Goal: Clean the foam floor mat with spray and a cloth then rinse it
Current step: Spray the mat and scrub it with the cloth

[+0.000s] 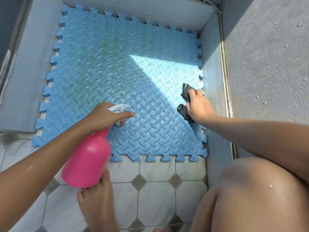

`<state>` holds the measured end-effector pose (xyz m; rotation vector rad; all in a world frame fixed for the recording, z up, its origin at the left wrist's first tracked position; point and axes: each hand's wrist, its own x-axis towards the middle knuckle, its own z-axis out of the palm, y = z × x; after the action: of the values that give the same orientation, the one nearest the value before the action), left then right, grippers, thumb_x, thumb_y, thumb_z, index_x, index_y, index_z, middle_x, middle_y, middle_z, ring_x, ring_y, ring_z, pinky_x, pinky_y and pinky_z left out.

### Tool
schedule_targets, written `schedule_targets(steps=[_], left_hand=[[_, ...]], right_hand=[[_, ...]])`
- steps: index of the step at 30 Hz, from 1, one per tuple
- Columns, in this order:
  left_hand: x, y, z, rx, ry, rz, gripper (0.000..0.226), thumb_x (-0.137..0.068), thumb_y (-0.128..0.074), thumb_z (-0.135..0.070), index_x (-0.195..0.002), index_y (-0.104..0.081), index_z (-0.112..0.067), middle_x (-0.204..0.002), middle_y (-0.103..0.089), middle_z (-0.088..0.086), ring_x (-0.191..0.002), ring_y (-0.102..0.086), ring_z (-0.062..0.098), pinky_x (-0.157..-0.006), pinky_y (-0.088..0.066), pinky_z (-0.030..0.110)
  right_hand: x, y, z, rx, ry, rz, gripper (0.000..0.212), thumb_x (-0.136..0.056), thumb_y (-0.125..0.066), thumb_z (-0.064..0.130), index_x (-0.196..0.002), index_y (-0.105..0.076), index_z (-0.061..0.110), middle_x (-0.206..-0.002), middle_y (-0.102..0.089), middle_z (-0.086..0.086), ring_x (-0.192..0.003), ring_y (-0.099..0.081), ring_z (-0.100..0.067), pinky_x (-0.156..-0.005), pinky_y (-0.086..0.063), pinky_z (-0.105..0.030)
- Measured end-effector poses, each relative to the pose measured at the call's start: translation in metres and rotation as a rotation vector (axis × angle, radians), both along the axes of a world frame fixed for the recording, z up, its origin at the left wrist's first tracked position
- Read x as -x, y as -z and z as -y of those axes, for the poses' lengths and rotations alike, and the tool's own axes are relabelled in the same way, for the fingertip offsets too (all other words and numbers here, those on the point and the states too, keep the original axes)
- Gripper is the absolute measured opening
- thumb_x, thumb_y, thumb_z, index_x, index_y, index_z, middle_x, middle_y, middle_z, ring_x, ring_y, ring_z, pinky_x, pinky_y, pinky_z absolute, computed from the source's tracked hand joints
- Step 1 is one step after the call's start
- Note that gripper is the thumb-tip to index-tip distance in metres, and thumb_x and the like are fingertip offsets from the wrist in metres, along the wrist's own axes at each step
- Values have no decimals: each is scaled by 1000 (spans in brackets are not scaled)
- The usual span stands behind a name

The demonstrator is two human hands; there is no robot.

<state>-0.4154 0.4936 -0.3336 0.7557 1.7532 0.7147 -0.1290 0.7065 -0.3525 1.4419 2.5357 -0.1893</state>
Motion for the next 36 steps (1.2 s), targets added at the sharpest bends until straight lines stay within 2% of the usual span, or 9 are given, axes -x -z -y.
schedule_targets(steps=[3,7,9,13,18,22,25,30,36], left_hand=[[2,6,-2,-8,-119,71,67,-57,-90,-62,-79,-75,-1,-77,-78,15,-90,-78,38,-97,-58,57],[3,6,-4,-42,-138,46,54,-61,-87,-63,-67,-76,-10,-73,-78,14,-91,-77,39,-97,-57,58],[4,2,-4,-75,-155,22,53,-65,-86,-60,-69,-76,-8,-73,-78,13,-89,-78,34,-95,-60,53],[6,-5,-1,-100,-114,-13,59,-71,-81,-59,-80,-76,-1,-75,-78,9,-67,-73,12,-74,-54,31],[14,-12,7,-65,-199,36,56,-66,-82,-57,-90,-78,-6,-82,-80,11,-75,-75,16,-73,-55,35],[26,-13,14,-51,-337,84,34,-82,-83,-39,-99,-77,-10,-89,-79,18,-85,-76,26,-75,-55,37],[32,-12,18,-40,-421,107,28,-86,-81,-34,-102,-77,-12,-86,-78,14,-87,-76,29,-77,-55,38],[40,-17,21,6,-502,106,28,-84,-81,-37,-98,-78,-13,-93,-80,19,-94,-79,35,-75,-57,33],[43,-31,33,129,-469,-433,57,-75,-71,-64,-62,-70,-8,-50,-69,3,-56,-72,24,-69,-59,38]], right_hand=[[12,-1,52,167,-482,-129,32,-97,-50,26,-128,-49,19,-120,-50,-12,-93,-59,-32,-71,-51,-39],[46,7,101,344,-1012,-91,38,-92,-55,27,-130,-53,19,-112,-50,-11,-89,-59,-30,-61,-53,-41],[60,10,88,286,-910,-152,42,-93,-57,26,-134,-52,21,-111,-50,-11,-89,-59,-31,-61,-53,-39],[66,3,9,81,-301,-200,39,-100,-50,24,-139,-49,25,-114,-50,-12,-81,-58,-34,-65,-41,-36],[47,5,-65,-27,280,-116,37,-102,-44,22,-139,-45,18,-125,-46,-22,-99,-59,-48,-82,-47,-47],[66,6,-34,-40,126,-185,32,-100,-45,25,-131,-52,18,-122,-48,-19,-92,-59,-44,-81,-51,-45],[95,8,29,78,-230,-265,35,-98,-49,31,-131,-56,23,-115,-52,-9,-88,-61,-32,-74,-49,-36],[108,12,91,266,-835,-255,47,-92,-63,28,-137,-56,20,-116,-56,-10,-91,-63,-31,-67,-56,-42],[114,15,5,104,-247,-283,33,-94,-53,25,-126,-55,32,-107,-48,-6,-83,-58,-32,-70,-48,-38]])
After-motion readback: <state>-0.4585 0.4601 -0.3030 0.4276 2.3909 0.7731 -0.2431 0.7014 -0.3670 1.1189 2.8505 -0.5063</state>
